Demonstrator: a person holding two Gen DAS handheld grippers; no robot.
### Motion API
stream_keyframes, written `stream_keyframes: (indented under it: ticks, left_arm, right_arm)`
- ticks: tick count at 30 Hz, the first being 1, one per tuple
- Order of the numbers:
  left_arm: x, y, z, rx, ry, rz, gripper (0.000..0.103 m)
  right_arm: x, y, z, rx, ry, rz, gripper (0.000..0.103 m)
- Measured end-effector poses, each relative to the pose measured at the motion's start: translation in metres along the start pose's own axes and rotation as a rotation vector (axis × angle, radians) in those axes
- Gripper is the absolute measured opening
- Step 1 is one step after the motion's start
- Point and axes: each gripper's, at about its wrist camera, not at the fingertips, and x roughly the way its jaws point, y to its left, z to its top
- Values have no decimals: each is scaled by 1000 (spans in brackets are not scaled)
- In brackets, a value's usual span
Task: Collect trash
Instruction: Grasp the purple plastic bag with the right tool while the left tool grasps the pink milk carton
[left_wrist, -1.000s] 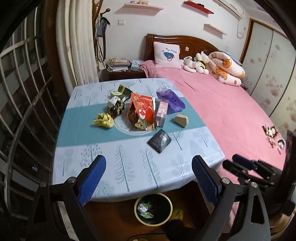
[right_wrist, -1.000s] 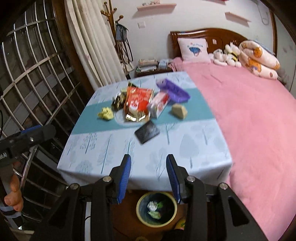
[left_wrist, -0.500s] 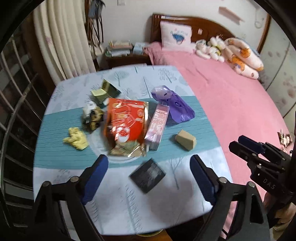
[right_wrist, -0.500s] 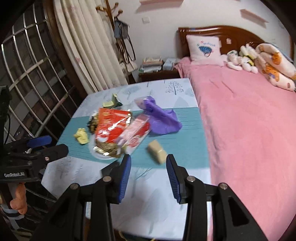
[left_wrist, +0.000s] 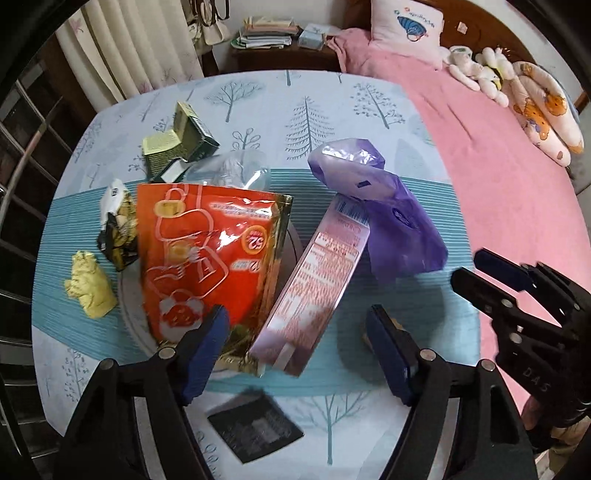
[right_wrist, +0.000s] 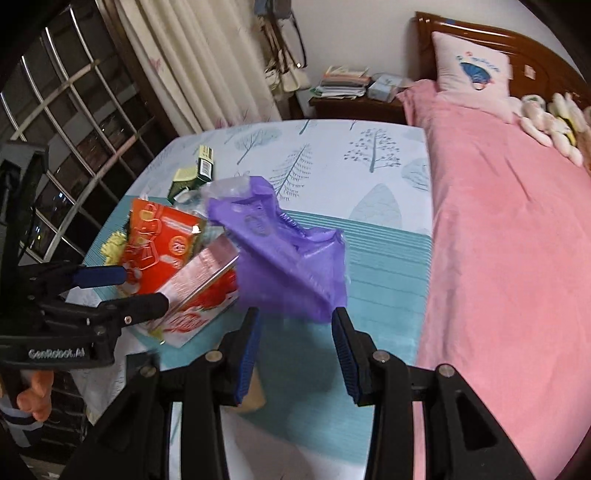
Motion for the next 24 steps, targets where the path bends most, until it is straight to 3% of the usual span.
stream_keyframes:
  ticks: [13, 15, 24]
  left_arm:
    - [46, -1, 15, -43, 110, 6, 63]
    - [51, -2, 16, -46, 121, 3, 60]
    - [58, -12, 16, -47, 140, -31, 46]
  right_arm:
    - [48, -2, 21, -79, 31, 40, 39]
    - [50, -5, 21, -68, 33, 63, 23]
    - [41, -10, 20, -41, 10, 103, 2]
